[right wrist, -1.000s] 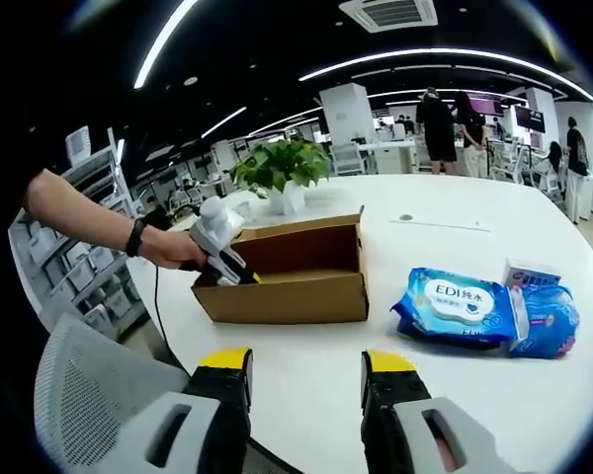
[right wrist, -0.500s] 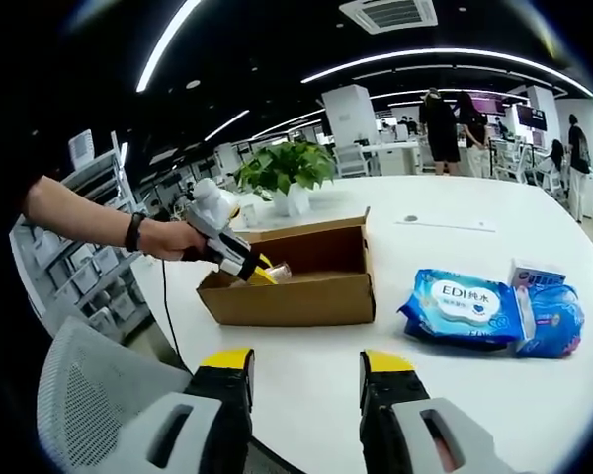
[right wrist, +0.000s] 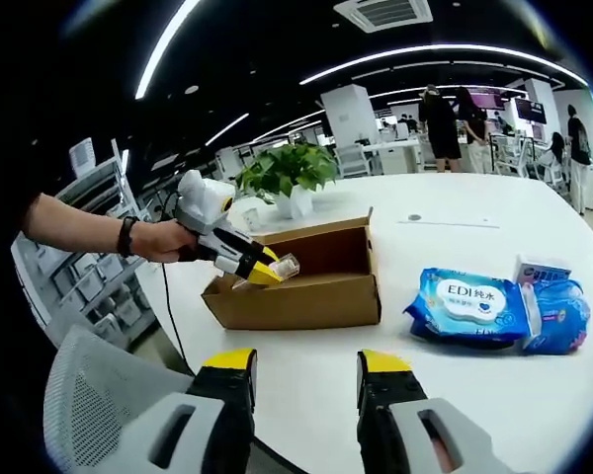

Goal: Operate the shoe box by opening the lid, removing the specified soft item, and placing it in the target area until the item is outside and the box remains undamaged.

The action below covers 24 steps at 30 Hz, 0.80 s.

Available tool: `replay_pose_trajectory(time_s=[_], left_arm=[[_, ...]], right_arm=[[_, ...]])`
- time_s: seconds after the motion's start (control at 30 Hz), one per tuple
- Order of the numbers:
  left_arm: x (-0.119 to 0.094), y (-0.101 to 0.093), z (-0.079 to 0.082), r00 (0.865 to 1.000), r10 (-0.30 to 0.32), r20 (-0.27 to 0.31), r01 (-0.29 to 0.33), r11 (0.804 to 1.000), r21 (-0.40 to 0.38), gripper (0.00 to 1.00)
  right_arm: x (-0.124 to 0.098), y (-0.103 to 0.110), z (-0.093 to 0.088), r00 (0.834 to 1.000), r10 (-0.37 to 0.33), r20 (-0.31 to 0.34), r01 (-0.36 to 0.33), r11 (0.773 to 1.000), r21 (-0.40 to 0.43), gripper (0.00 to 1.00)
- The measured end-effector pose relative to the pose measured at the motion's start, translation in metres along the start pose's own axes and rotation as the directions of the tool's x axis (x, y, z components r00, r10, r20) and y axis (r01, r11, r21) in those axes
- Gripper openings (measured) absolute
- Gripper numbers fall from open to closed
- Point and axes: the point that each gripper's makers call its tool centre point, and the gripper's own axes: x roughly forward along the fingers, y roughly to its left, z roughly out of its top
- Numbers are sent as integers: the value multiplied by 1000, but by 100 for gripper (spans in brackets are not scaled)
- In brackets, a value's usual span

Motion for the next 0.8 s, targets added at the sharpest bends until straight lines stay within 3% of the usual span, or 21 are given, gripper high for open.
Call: replay_pose_trajectory(time_s=[0.43, 0.7, 0.8], left_arm=[[-2, -36, 49, 995, -46, 83, 36, 993, 111, 20], [-3, -59, 70, 990, -86, 113, 67, 985, 157, 20], [-3, -69, 75, 987, -104, 119, 81, 980, 183, 20]], right_arm=[[-3, -6, 6, 1000, 6, 14, -6, 999, 39, 36], [-9, -13, 12, 999, -1, 41, -2, 997, 75, 36], [-9, -15, 18, 997, 8, 71, -18, 991, 134, 34]])
